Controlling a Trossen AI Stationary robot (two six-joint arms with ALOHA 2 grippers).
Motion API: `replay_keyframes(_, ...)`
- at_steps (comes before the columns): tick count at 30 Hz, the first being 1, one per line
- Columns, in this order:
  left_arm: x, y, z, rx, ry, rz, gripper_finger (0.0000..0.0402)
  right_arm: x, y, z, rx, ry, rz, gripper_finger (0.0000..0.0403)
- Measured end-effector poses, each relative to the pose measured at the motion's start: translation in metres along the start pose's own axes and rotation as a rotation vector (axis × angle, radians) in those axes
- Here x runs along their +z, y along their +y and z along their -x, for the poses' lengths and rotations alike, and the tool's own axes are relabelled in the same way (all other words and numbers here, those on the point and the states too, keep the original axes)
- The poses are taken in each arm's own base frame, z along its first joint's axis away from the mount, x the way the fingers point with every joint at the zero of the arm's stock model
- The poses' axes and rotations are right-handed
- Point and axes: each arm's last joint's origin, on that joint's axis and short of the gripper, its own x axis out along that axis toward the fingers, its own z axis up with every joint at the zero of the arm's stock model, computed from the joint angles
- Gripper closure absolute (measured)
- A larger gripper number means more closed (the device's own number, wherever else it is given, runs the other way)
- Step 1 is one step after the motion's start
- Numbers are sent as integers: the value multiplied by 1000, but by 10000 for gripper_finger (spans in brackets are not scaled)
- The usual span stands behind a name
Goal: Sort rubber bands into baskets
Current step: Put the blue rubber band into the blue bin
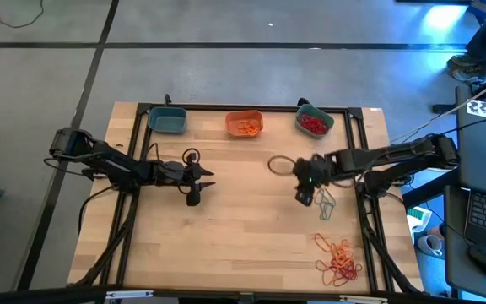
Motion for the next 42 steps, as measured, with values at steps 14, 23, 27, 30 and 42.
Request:
replay_keyframes(14, 1, 0, 0, 0, -9, -71, 247, -69, -8, -37, -157, 287, -366, 220)
replay_keyframes(23, 1, 0, 0, 0, -9, -71, 247, -76, -11, -57, -87, 227, -375, 220)
replay_keyframes(27, 1, 0, 0, 0, -9, -70, 247, -87, -18, -67, -143, 262, -368, 223)
replay_keyframes(30, 1, 0, 0, 0, -9, -70, 247, -89, -19, -72, -139, 259, -362, 244)
replay_keyframes(42, 1, 0, 0, 1, -11, -69, 247, -86, -15, -75, -61, 218, -214, 396)
